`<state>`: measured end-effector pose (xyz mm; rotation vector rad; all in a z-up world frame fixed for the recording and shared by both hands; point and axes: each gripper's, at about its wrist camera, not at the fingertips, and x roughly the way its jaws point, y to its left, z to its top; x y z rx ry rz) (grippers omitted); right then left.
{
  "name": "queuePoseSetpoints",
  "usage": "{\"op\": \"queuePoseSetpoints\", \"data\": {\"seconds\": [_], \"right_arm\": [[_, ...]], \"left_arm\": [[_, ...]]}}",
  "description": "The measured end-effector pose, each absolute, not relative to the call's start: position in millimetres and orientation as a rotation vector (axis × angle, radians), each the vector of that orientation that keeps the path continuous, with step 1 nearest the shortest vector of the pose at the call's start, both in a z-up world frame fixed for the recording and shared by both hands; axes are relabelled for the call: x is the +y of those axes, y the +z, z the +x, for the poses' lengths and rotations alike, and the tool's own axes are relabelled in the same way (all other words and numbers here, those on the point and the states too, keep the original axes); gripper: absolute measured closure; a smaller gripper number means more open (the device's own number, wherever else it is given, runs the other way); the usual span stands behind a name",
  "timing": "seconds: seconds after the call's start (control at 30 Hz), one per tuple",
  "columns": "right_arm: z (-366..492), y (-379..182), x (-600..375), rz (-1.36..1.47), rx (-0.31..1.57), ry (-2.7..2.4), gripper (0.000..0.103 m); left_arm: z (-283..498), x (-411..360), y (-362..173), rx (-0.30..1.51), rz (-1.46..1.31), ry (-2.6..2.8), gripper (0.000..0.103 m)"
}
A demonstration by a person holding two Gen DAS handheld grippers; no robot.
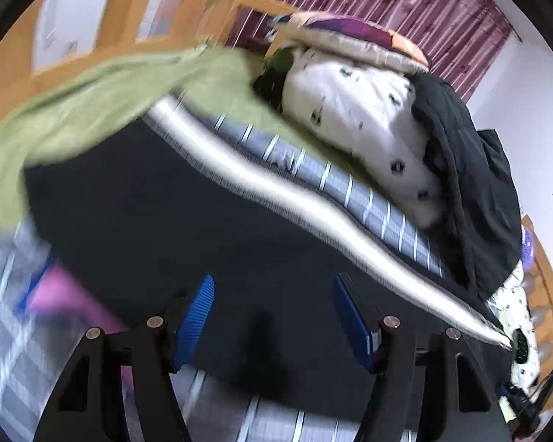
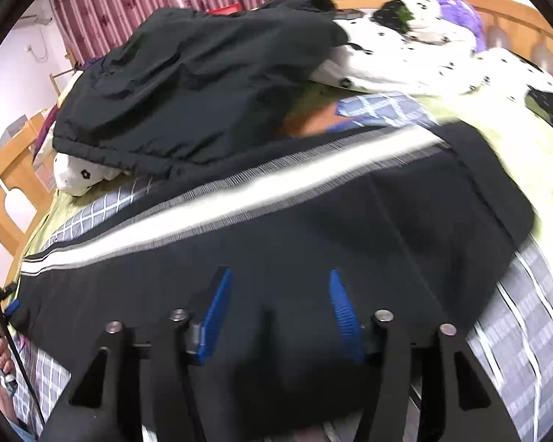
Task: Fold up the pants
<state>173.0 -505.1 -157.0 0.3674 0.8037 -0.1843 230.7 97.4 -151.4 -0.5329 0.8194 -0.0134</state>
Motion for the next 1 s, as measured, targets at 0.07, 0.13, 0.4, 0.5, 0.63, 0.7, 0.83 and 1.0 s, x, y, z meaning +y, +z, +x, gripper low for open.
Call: {"op": "queuePoseSetpoints", "data": {"seconds": [0.07,0.13,0.4,0.5,0.63,0.7,0.83,1.0], "right_arm": [[141.7,-166.2,-517.0,0.418,0.807,-0.197,0.043],[120.8,-181.5,-529.9,0.5,0.81,-0.189,0.038],[119.9,-220.4,-554.8,0.676,0.795,-0.18,0.038],[145.5,-226.1,-565.2,0.728,0.762,-0.176,0.038],[187.3,-230.8,-578.7,0.755,0.745,-0.24,0.08],[203.6,-235.1,-586.3,0.789,0.741,-0.253,0.086],[212.0,-207.5,-581.1,0.73,0.744,-0.258,0.088],[174.8,-147.5,-580.1,0.768,0.686,-0.171,0.09]], "left_arm": [[205.6,103.6,-168.8,0.858,-0.594,-0.027,0.038],[185.6,111.8,-189.1,0.879,-0.666,-0.011,0.038],[210.6,110.5,-206.3,0.817,-0.658,-0.048,0.039],[237.1,111.8,-203.8,0.796,-0.653,-0.034,0.04],[272.6,119.1,-201.9,0.793,-0.669,0.039,0.075],[285.6,121.6,-201.6,0.813,-0.688,0.051,0.085],[290.0,110.3,-164.6,0.81,-0.592,0.048,0.091],[243.3,103.9,-103.5,0.764,-0.509,-0.012,0.094]]}}
